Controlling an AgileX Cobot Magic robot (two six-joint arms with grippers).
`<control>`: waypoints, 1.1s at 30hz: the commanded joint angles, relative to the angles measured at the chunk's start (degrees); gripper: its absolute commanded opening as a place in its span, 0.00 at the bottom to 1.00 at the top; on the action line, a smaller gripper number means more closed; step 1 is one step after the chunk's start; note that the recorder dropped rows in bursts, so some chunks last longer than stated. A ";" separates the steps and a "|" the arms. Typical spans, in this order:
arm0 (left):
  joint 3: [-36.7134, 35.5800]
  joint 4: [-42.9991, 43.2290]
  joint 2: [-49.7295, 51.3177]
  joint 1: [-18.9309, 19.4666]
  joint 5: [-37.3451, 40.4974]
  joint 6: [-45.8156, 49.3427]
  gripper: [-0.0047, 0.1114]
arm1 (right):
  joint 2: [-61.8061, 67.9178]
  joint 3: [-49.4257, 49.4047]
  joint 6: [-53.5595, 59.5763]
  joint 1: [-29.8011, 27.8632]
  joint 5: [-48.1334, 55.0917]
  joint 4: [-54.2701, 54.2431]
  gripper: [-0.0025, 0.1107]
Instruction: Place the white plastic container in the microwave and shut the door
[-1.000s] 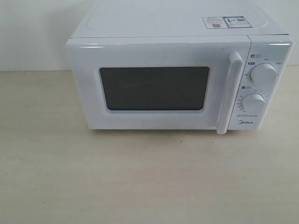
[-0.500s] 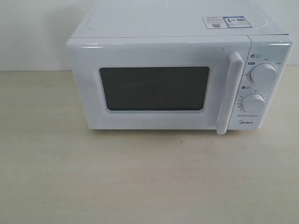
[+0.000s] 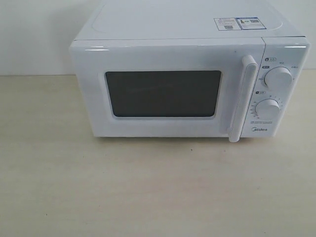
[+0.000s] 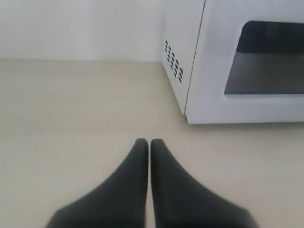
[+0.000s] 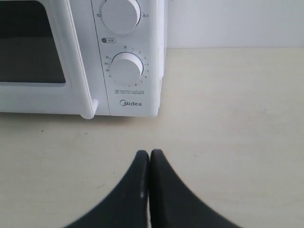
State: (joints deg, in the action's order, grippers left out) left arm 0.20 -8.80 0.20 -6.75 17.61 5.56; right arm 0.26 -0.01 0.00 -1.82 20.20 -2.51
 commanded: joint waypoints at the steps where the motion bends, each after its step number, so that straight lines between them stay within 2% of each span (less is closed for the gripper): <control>1: -0.20 1.79 -0.20 0.15 -0.20 2.43 0.08 | -0.26 0.01 0.00 -0.29 -0.31 -0.11 0.02; 17: -0.20 1.79 -0.20 0.15 -0.02 0.81 0.08 | -0.26 0.01 0.00 -0.29 -0.31 -0.11 0.02; 24: -0.20 1.67 -0.20 4.45 -0.02 -0.91 0.08 | -0.26 0.01 0.00 -0.29 -0.31 -0.11 0.02; 33: -0.20 1.67 -0.20 4.56 -0.02 -0.91 0.08 | -0.26 0.01 0.00 -0.29 -0.31 -0.11 0.02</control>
State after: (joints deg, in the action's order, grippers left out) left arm 0.20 -7.32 0.20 -2.31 17.61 5.23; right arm 0.26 -0.01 0.00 -1.82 20.20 -2.51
